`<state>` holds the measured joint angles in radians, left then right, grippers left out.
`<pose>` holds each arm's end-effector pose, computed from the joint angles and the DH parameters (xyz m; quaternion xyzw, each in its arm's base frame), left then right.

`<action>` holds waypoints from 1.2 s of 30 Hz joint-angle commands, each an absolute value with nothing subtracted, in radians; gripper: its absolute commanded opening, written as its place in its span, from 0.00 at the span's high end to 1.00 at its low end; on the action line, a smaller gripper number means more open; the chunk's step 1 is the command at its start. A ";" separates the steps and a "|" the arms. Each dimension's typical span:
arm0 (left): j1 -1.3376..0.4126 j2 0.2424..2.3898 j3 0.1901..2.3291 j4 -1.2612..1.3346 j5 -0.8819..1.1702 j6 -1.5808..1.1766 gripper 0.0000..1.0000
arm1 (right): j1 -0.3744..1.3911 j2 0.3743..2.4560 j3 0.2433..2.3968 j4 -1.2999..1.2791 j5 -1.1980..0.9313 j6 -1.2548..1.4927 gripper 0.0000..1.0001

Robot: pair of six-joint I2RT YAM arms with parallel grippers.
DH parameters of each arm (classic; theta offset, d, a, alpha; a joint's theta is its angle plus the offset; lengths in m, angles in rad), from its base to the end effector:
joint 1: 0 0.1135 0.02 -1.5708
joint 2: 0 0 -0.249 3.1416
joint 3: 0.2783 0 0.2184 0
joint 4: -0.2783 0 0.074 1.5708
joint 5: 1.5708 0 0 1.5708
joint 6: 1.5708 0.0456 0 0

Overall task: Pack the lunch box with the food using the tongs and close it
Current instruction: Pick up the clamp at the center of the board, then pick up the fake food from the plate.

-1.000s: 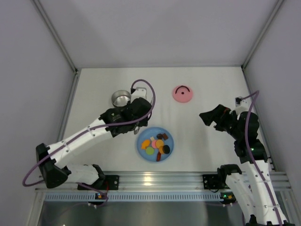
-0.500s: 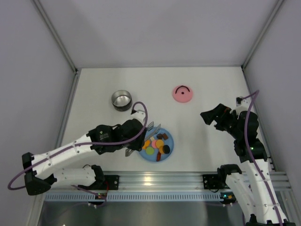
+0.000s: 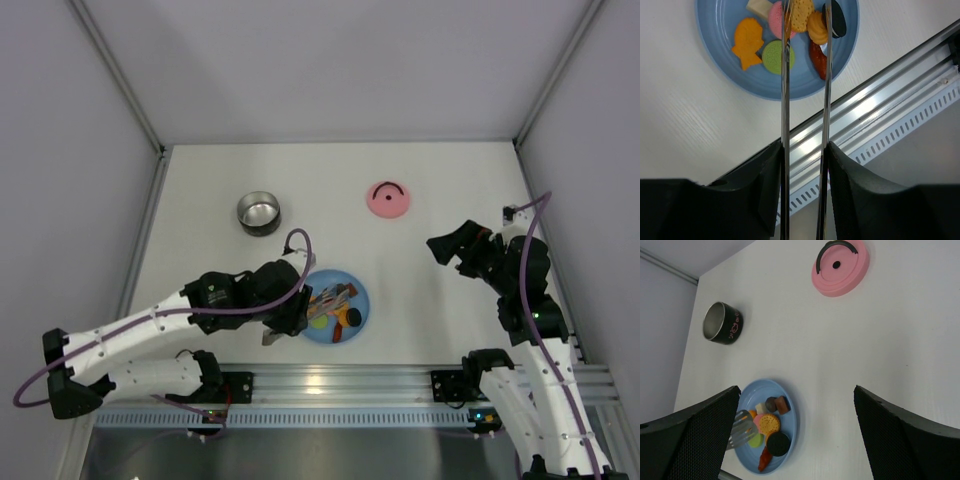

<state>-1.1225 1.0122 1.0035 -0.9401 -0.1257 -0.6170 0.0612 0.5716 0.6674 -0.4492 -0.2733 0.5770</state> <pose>0.0780 -0.1489 0.2859 0.2190 0.9248 -0.1948 0.2427 0.1235 0.0199 0.2872 0.1320 0.8057 0.2838 0.5028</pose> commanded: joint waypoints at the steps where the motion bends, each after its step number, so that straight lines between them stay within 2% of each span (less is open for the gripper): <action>1: -1.126 0.997 0.994 -0.877 -0.078 -0.600 0.56 | 0.046 0.563 0.658 -0.390 -0.262 0.572 0.05; 19: -1.129 1.051 0.957 -0.816 -0.015 -0.591 0.55 | 0.046 0.555 0.646 -0.397 -0.255 0.565 0.05; 36: -1.131 1.089 0.956 -0.792 0.041 -0.580 0.61 | 0.044 0.554 0.635 -0.400 -0.249 0.558 0.05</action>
<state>-1.1236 1.0874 0.9527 -0.8402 0.0143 -0.5953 0.0608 0.5629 0.6407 -0.4507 -0.2584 0.5686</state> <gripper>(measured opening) 0.402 0.948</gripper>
